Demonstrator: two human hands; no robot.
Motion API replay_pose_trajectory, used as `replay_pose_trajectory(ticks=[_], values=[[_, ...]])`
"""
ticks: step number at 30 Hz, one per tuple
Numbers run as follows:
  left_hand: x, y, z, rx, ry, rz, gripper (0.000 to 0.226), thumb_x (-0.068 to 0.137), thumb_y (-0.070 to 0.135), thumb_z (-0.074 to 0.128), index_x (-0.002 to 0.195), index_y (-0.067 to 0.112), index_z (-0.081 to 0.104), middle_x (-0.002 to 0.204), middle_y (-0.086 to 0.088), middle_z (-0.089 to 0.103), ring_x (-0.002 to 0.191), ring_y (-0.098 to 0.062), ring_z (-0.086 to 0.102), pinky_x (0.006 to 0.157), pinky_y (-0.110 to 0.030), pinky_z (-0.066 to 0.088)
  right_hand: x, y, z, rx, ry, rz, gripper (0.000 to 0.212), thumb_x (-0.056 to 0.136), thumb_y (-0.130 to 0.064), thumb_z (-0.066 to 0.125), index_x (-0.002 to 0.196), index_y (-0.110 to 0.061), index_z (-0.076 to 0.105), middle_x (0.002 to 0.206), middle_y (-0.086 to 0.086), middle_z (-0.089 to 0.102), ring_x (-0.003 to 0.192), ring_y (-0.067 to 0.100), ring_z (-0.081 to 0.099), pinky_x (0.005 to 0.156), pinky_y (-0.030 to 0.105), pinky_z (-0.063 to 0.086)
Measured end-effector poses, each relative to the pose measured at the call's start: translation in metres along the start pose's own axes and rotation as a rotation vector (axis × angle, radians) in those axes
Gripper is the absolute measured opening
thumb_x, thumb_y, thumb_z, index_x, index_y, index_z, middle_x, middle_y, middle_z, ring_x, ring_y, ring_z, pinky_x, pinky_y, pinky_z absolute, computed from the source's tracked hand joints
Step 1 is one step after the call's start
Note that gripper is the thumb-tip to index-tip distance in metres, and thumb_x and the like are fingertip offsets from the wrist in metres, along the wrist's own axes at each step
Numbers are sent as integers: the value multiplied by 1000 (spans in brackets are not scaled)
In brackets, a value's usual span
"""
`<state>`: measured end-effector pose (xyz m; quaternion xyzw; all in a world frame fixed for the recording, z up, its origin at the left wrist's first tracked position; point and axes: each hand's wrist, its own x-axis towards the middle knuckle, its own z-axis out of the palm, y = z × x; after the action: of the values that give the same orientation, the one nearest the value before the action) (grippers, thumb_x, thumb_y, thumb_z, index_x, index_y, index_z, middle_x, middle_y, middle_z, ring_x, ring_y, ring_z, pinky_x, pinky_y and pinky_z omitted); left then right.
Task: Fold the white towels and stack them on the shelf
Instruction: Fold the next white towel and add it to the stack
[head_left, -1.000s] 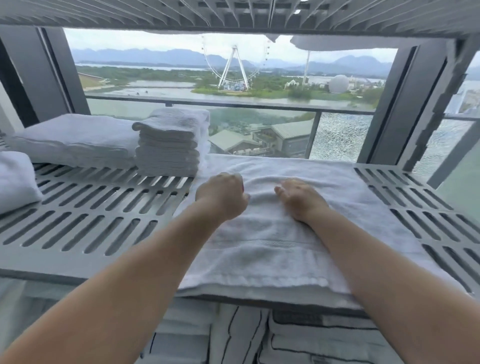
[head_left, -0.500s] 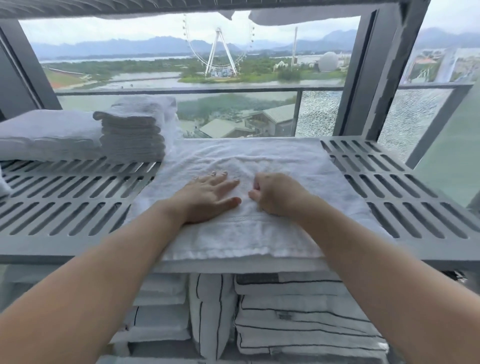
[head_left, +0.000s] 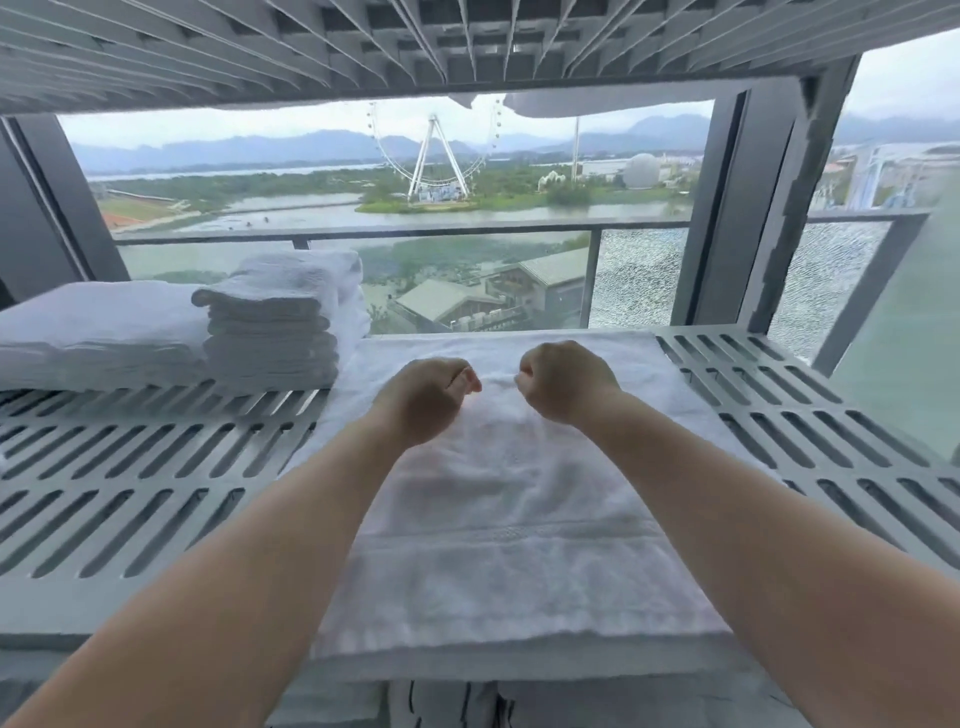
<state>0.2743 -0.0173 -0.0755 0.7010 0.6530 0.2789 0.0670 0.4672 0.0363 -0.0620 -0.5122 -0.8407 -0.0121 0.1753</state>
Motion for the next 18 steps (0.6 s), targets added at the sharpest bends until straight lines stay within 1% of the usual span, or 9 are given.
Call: replay_pose_trajectory(ticks=[3, 6, 7, 8, 10, 11, 12, 16, 18], values=[[32, -15, 11, 138, -122, -22, 37, 104, 41, 40, 134, 29, 58, 144, 0, 55, 132, -21, 49, 109, -40, 38, 24, 3, 10, 42, -120, 13, 26, 92, -19, 48, 92, -16, 73, 101, 8, 69, 96, 29, 60, 77, 34, 51], [56, -32, 25, 391, -320, -94, 66, 98, 64, 34, 155, 31, 31, 165, -5, 24, 151, -25, 23, 121, -46, 20, 46, 11, 20, 1, -230, 109, 26, 93, -19, 49, 99, -12, 73, 108, 10, 69, 102, 31, 62, 82, 32, 52], [64, -38, 27, 441, -344, -122, 72, 96, 69, 29, 157, 31, 25, 167, -4, 18, 153, -26, 17, 122, -48, 17, 54, 14, 21, -29, -276, 163, 26, 94, -19, 49, 101, -8, 72, 105, 12, 69, 99, 31, 63, 81, 32, 52], [73, -41, 27, 455, -356, -153, 75, 96, 70, 27, 158, 28, 26, 167, -4, 19, 153, -27, 18, 122, -49, 18, 60, 17, 22, -39, -324, 226, 25, 94, -17, 50, 99, -5, 71, 95, 13, 70, 89, 30, 66, 77, 31, 53], [89, -45, 21, 479, -367, -174, 69, 100, 62, 27, 152, 18, 39, 161, -8, 34, 146, -29, 32, 118, -45, 28, 75, 20, 21, -1, -406, 326, 23, 91, -12, 50, 84, -3, 70, 63, 10, 68, 58, 26, 66, 62, 31, 55], [95, -45, 18, 500, -367, -179, 65, 102, 58, 28, 147, 14, 45, 156, -10, 42, 141, -31, 40, 114, -45, 34, 81, 19, 19, 22, -420, 347, 25, 91, -10, 48, 80, -2, 70, 56, 9, 66, 46, 25, 64, 57, 31, 56], [102, -47, 15, 507, -348, -188, 62, 103, 55, 29, 144, 13, 48, 152, -11, 46, 137, -31, 44, 111, -46, 37, 88, 18, 16, 40, -401, 345, 26, 92, -10, 48, 81, -1, 70, 56, 8, 68, 42, 24, 64, 55, 31, 56], [125, -58, 12, 486, -244, -172, 56, 100, 52, 35, 142, 17, 48, 147, -11, 47, 132, -32, 48, 104, -49, 43, 116, 11, 8, 5, -175, 257, 19, 92, -10, 48, 79, -12, 61, 67, 3, 72, 49, 17, 69, 60, 33, 61], [133, -64, 14, 503, -177, -142, 52, 100, 48, 40, 139, 17, 52, 143, -10, 50, 128, -31, 51, 99, -48, 49, 124, 12, 10, -20, -138, 238, 16, 90, -7, 46, 93, -16, 59, 77, 4, 73, 64, 21, 73, 70, 39, 62]])
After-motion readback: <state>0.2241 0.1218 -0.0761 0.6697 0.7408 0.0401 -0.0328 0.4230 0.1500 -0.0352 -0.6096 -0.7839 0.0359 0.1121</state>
